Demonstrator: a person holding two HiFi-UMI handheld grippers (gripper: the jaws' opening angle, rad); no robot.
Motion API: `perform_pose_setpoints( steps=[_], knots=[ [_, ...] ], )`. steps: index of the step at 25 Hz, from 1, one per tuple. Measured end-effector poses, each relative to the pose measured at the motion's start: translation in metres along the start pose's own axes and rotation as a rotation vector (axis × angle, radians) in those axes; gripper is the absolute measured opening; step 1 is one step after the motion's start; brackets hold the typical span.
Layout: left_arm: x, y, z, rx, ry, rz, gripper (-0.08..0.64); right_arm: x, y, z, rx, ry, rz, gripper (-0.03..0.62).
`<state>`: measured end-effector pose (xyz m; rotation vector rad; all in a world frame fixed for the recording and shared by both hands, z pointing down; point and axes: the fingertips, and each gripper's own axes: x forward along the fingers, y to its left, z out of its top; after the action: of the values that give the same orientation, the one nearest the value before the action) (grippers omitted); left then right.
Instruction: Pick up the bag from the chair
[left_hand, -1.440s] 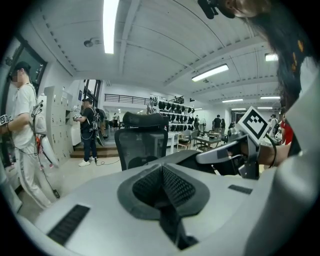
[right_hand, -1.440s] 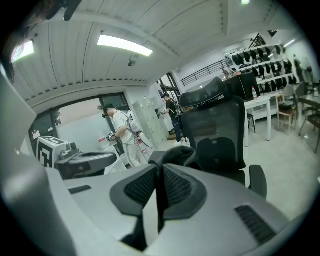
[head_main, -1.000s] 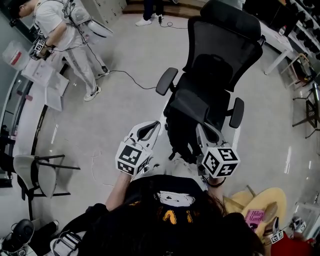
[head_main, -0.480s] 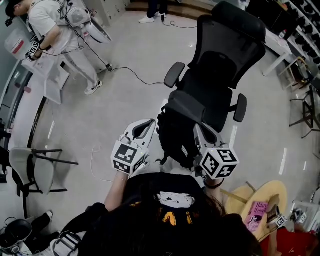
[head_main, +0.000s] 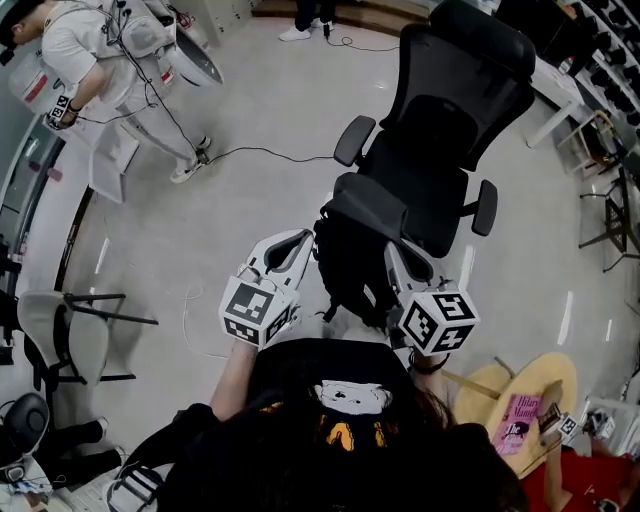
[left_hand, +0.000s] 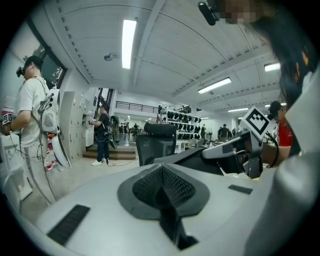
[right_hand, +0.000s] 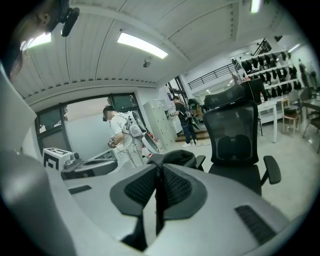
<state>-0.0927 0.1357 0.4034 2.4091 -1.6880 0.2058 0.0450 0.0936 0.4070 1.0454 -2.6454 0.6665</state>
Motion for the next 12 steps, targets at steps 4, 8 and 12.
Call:
perform_pose_setpoints(
  steps=[4, 8, 12],
  knots=[
    [-0.0034, -0.0008, 0.0015, 0.002, -0.007, -0.003, 0.009, -0.0004, 0.0030, -0.0007, -0.005, 0.001, -0.003, 0.035],
    [-0.0052, -0.0025, 0.0028, 0.004, -0.011, -0.012, 0.009, -0.0013, 0.0036, -0.0010, -0.003, -0.001, -0.012, 0.035],
    [-0.0040, -0.0051, 0.0031, 0.004, -0.013, -0.023, 0.009, -0.0015, 0.0037, -0.0014, -0.004, -0.002, -0.017, 0.035]
  ],
)
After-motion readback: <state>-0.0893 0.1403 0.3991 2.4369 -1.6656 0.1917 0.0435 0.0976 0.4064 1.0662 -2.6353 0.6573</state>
